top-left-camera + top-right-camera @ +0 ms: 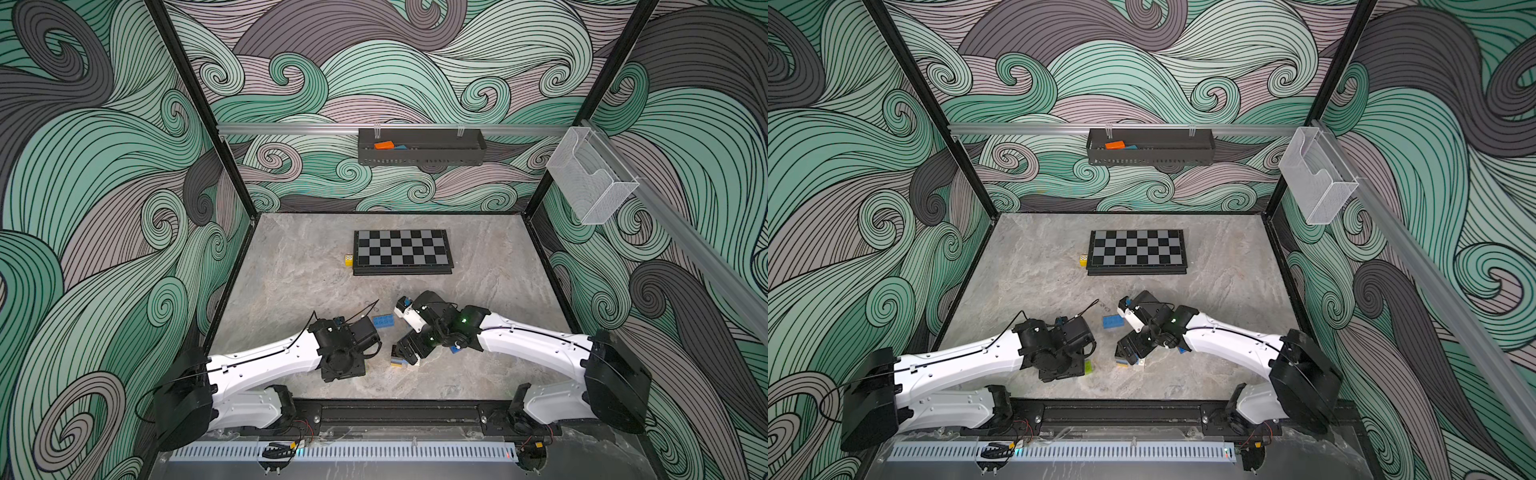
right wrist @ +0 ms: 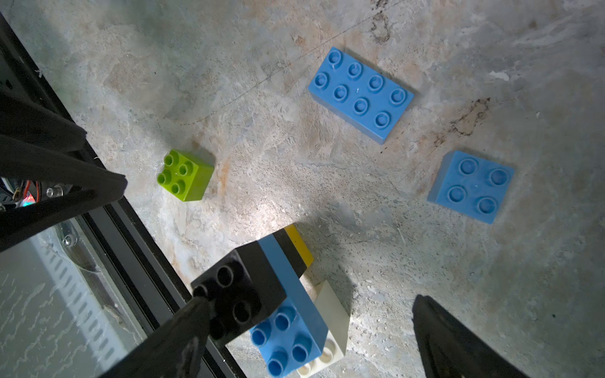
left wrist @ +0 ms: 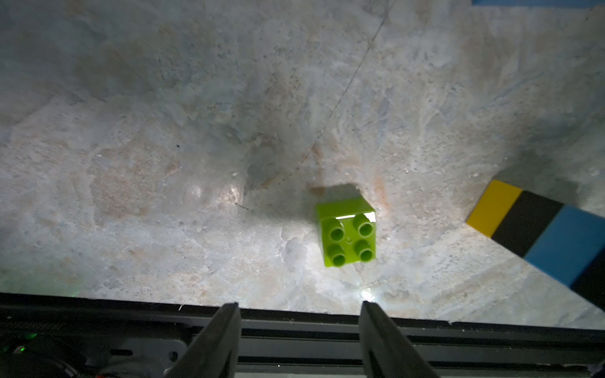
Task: Assemble a giraffe with lego
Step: Assemble the lego brick with the lego brick, then pick up the lego brick from the center of the board.
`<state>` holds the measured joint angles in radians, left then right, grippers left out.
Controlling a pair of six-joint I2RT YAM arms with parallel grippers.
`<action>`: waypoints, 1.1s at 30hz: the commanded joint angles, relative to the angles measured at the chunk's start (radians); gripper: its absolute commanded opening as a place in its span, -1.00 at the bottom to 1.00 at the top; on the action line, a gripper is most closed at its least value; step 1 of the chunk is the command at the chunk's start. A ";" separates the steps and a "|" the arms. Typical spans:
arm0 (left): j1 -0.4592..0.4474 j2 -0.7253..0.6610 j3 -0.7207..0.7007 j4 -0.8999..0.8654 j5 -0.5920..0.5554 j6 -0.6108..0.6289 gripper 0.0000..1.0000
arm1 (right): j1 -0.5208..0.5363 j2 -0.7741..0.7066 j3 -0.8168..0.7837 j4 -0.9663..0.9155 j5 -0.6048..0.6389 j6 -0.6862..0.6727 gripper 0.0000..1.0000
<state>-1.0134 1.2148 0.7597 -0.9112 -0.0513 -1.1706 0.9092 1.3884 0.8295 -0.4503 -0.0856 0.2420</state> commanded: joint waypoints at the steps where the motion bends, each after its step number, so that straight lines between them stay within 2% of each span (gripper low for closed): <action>1: 0.016 0.016 0.039 0.002 0.010 0.038 0.23 | 0.000 0.005 -0.033 -0.053 0.060 -0.012 0.98; 9: 0.036 0.058 0.045 0.040 0.032 0.052 0.23 | 0.000 -0.026 -0.077 -0.060 0.070 0.022 0.98; 15: 0.049 0.132 0.097 0.022 0.076 0.084 0.23 | -0.004 -0.006 -0.095 -0.039 0.063 0.045 0.98; 20: 0.054 0.132 0.120 -0.002 0.068 0.097 0.23 | -0.026 0.003 -0.104 -0.026 0.045 0.065 0.98; 30: 0.075 0.124 0.119 -0.017 0.058 0.092 0.24 | -0.031 -0.181 -0.096 -0.007 0.001 0.057 0.98; 33: 0.075 0.158 0.135 -0.007 0.050 0.078 0.48 | -0.033 -0.255 -0.102 -0.023 -0.008 0.058 0.98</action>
<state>-0.9443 1.3518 0.8585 -0.8978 0.0097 -1.0885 0.8806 1.1866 0.7300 -0.4484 -0.0830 0.3016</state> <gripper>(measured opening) 0.718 0.989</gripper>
